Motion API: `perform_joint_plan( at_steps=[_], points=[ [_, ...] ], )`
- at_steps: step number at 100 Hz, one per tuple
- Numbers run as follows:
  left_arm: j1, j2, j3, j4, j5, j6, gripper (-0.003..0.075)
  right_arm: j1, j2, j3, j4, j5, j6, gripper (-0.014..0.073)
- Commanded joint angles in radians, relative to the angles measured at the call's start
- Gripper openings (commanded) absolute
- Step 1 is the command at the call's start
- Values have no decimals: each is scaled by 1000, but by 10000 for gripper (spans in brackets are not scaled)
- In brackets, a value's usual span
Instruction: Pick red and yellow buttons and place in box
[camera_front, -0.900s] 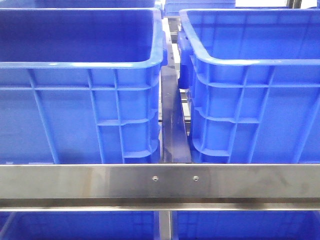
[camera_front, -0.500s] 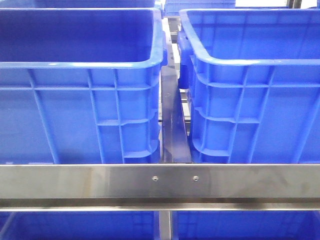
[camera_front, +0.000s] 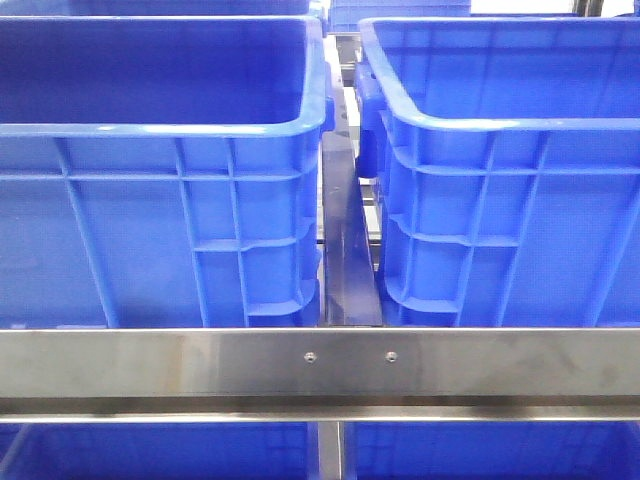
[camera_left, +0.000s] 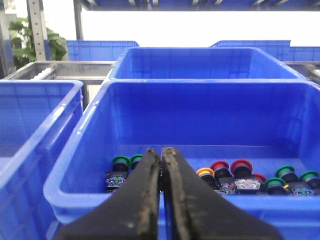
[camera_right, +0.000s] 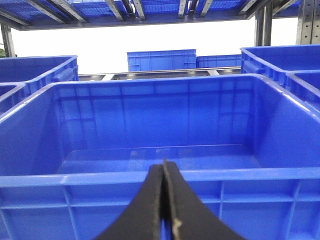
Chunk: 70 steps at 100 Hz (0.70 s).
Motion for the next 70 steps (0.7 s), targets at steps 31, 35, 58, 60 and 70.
perform_joint_plan(
  at_steps=[31,35,58,60,70],
  points=[
    [1,446,-504,-10,351,53,-19,1,-22,-20,-11,-84,-4,-68],
    [1,491,-543,-10,384,53,-19,1,-22,-20,-11,-84,-4,-68],
    [1,663,-644,-10,430,53,-19,1,-22,-20,-11,-84,-4,-68],
    [1,673,-645,-10,430,53,-19,1,-22,-20,-11,-84,-4,-68],
    [1,711,-646,-10,430,53,-19,1,-22,-20,-11,-84,-4,-68]
  ],
)
